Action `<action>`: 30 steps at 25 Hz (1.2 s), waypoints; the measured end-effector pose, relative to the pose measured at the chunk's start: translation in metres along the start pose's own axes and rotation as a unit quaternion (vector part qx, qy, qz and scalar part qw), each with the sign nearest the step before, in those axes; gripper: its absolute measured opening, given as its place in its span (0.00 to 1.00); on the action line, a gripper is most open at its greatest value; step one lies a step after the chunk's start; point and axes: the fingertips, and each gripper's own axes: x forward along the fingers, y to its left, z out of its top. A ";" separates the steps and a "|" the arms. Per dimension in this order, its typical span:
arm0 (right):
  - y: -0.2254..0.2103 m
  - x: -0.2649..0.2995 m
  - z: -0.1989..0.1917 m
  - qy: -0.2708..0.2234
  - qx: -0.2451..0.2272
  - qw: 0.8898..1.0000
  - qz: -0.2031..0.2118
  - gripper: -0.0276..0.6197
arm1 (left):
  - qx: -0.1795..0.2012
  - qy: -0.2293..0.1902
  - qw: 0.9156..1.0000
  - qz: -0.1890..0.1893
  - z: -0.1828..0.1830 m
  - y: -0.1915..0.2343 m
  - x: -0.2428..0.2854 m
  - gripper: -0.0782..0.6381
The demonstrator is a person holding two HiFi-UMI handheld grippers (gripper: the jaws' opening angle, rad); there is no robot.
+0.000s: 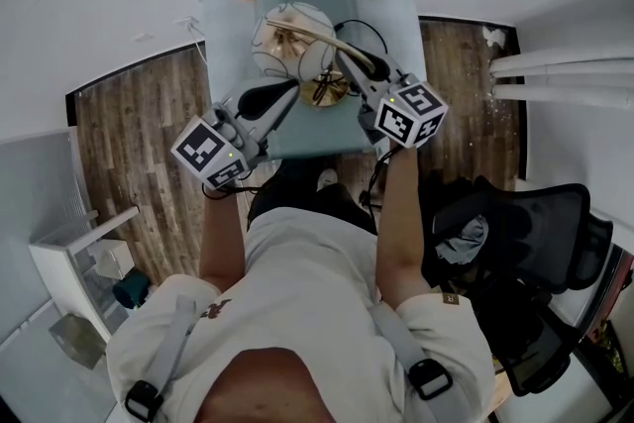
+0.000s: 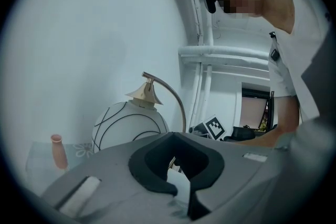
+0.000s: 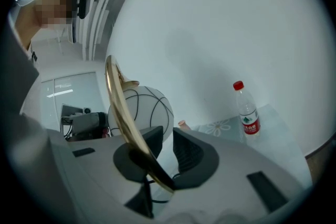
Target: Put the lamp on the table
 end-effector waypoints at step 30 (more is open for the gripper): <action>0.022 -0.042 -0.009 0.001 -0.034 0.999 0.017 0.32 | -0.012 -0.004 1.000 0.020 -0.010 -0.021 -0.016 0.11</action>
